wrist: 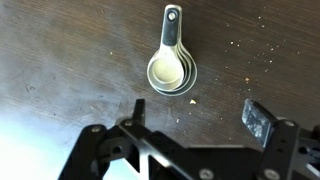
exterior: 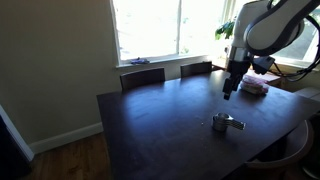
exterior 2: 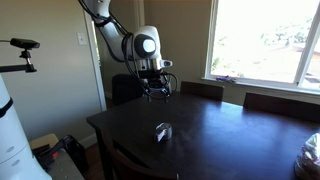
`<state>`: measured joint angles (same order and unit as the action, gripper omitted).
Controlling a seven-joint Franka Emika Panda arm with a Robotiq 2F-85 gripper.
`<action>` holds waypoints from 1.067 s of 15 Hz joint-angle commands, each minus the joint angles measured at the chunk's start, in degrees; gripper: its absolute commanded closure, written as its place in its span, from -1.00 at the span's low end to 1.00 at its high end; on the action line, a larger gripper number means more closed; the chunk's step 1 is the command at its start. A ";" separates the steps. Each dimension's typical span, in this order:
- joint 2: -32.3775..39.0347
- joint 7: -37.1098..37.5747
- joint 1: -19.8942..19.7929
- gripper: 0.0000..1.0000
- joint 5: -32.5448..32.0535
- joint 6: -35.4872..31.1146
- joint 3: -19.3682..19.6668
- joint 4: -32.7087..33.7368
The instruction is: Unstack the silver pots.
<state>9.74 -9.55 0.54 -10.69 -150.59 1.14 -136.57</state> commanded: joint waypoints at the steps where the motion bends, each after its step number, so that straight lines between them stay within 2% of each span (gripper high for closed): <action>1: 0.67 1.63 -0.83 -1.00 0.42 -1.62 0.42 -0.51; 5: 2.66 -1.07 -3.75 -1.00 3.96 -4.23 1.35 -2.15; 9: 6.25 -5.71 -6.81 -1.00 6.86 -7.50 0.70 -2.75; 12: 9.50 -8.34 -8.34 -1.00 7.28 -11.29 -0.09 -2.48; 16: 12.76 -10.30 -9.77 -1.00 6.99 -12.95 -1.57 -1.90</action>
<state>21.19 -17.23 -7.19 -4.47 -160.97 1.44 -137.90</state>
